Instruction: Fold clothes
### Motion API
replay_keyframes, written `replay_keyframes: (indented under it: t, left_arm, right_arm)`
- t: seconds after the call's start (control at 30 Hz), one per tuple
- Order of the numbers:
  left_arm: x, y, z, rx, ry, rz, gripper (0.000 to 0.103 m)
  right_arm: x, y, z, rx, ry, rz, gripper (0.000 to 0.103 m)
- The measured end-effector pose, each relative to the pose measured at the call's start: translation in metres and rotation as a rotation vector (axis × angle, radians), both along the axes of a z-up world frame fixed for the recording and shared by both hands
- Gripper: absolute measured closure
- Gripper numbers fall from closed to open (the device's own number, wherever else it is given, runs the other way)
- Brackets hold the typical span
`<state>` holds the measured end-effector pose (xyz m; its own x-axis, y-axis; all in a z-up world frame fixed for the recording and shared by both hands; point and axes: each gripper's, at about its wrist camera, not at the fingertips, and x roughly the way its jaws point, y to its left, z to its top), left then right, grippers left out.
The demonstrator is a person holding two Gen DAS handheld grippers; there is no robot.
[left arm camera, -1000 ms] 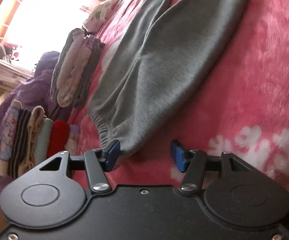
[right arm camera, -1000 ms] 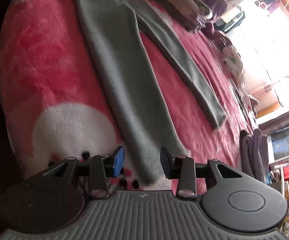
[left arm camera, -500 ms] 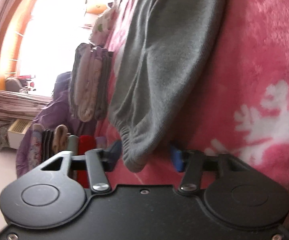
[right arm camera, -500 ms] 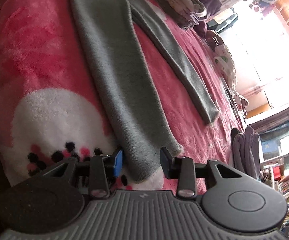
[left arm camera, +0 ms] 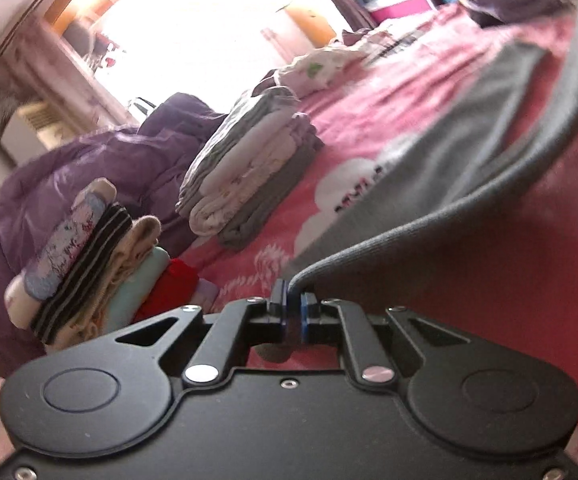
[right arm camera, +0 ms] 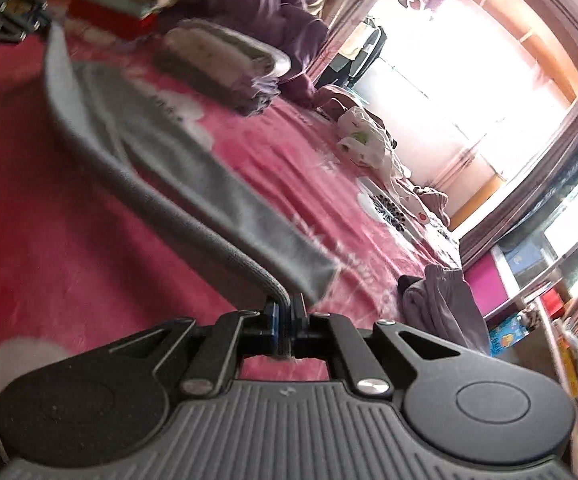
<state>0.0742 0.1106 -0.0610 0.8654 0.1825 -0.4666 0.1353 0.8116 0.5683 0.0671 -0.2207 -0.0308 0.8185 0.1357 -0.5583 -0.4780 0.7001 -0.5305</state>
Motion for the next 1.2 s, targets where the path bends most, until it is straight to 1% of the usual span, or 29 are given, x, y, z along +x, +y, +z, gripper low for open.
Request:
replay_keyframes:
  t: [0.07,0.13,0.23,0.33,0.4,0.53,0.67,0.83,0.93,1.07,1.17,1.2]
  left_arm:
    - [0.005,-0.002,0.002,-0.044,-0.001,0.023,0.097]
    - [0.023,0.004,0.004,-0.094,-0.002,0.049,0.097]
    - [0.044,0.011,0.003,-0.165,0.004,0.081,0.097]
    - [0.063,0.021,0.0,-0.234,0.022,0.101,0.097]
    - [0.073,0.025,-0.005,-0.263,0.038,0.106,0.097]
    - [0.089,0.027,-0.018,-0.276,0.076,0.106,0.097]
    - [0.097,0.032,-0.029,-0.29,0.102,0.098,0.097]
    - [0.111,0.038,-0.037,-0.33,0.121,0.093,0.097]
    - [0.118,0.036,-0.043,-0.324,0.13,0.088,0.097]
    - [0.124,0.036,-0.049,-0.328,0.126,0.096,0.097]
    - [0.127,0.036,-0.051,-0.366,0.105,0.113,0.097]
    - [0.127,0.036,-0.051,-0.37,0.104,0.113,0.097]
  right_arm:
    - [0.018,-0.003,0.005,0.025,0.053,-0.006,0.098]
    - [0.037,-0.006,0.008,0.047,0.1,-0.007,0.098]
    - [0.064,-0.015,0.014,0.124,0.176,-0.023,0.098]
    - [0.092,-0.021,0.015,0.172,0.224,-0.037,0.098]
    - [0.111,-0.023,0.014,0.181,0.254,-0.039,0.098]
    - [0.144,-0.02,0.008,0.156,0.314,-0.029,0.098]
    - [0.174,-0.018,0.003,0.148,0.371,-0.021,0.098]
    - [0.202,-0.013,0.003,0.134,0.427,-0.019,0.098]
    - [0.217,-0.012,0.001,0.125,0.467,-0.026,0.098]
    - [0.237,-0.017,-0.004,0.166,0.503,-0.063,0.097]
    - [0.251,-0.025,-0.013,0.221,0.538,-0.118,0.094]
    - [0.254,-0.03,-0.016,0.247,0.548,-0.147,0.09]
